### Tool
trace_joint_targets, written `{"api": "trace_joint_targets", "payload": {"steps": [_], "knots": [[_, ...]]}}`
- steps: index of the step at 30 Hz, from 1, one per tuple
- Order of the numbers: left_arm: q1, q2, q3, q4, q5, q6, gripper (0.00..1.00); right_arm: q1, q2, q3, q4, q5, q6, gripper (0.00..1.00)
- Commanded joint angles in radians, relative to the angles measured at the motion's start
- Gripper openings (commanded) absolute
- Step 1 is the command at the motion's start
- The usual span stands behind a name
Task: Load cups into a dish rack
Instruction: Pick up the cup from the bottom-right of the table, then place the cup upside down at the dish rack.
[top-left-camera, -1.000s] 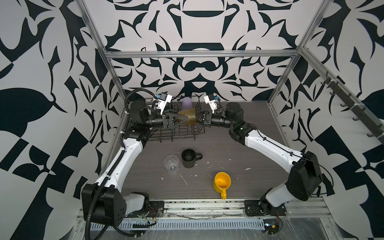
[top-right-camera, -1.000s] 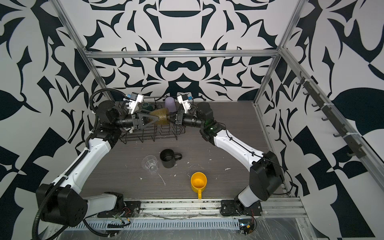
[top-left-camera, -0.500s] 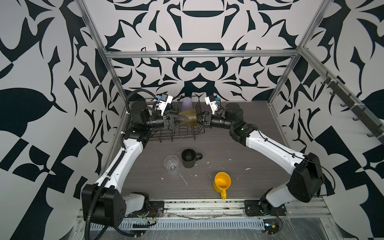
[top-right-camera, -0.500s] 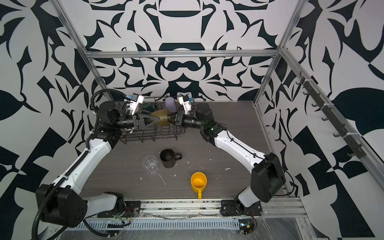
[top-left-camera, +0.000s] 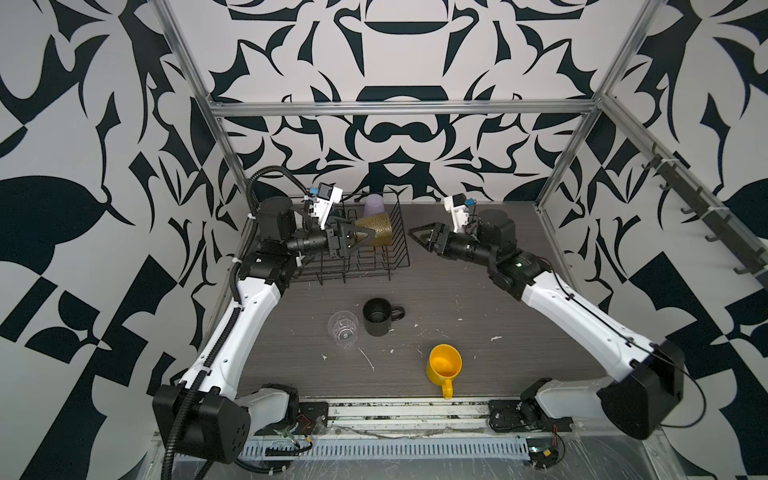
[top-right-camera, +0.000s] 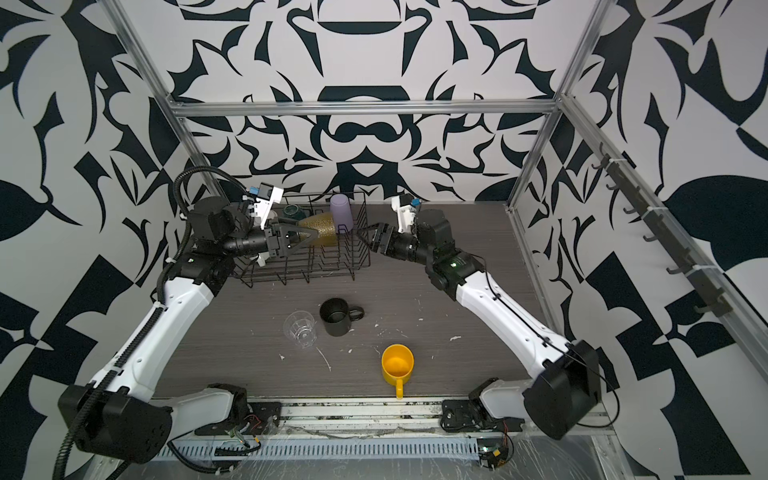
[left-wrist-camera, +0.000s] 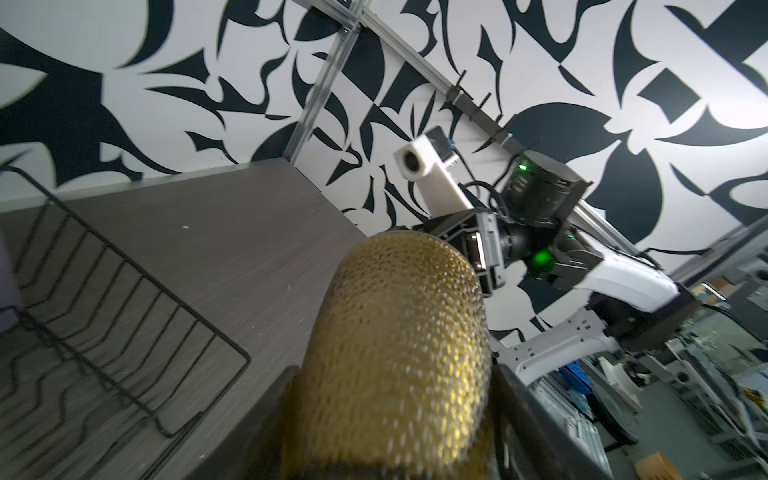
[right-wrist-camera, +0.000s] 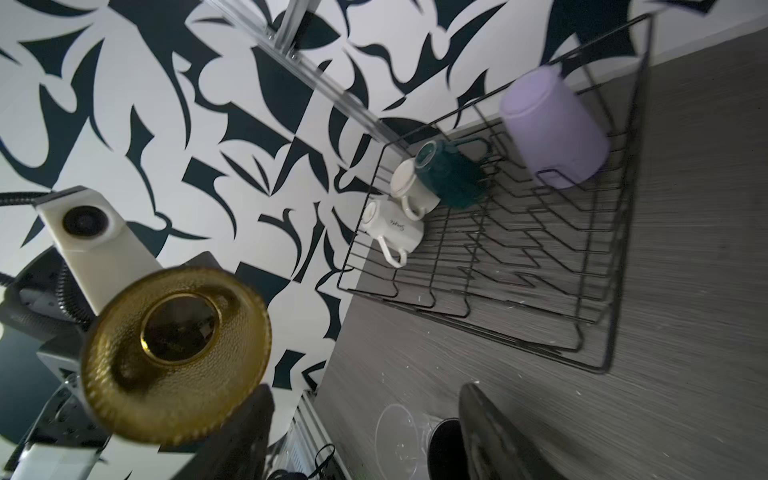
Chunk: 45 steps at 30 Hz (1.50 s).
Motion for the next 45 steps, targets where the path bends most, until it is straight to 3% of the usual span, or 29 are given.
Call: {"api": "trace_joint_targets", "payload": {"steps": [1,6,16,24,35,45], "knots": [[-0.001,0.034,0.094,-0.178,-0.143,0.073,0.00,0.002,-0.094,-0.012,-0.158,0.166,-0.151,0.79],[-0.002,0.122,0.192,-0.304,-0.323,0.073,0.00,-0.007,-0.179,-0.053,-0.224,0.270,-0.217,0.97],[-0.024,0.288,0.397,-0.526,-0.627,0.059,0.00,-0.014,-0.263,-0.091,-0.295,0.365,-0.279,0.99],[-0.109,0.434,0.571,-0.665,-0.855,0.100,0.00,-0.014,-0.268,-0.101,-0.339,0.391,-0.307,0.99],[-0.196,0.686,0.862,-0.856,-1.035,0.143,0.00,-0.016,-0.294,-0.133,-0.345,0.400,-0.335,0.99],[-0.232,0.855,0.990,-0.901,-1.086,0.150,0.00,-0.017,-0.299,-0.153,-0.355,0.407,-0.351,0.99]]}}
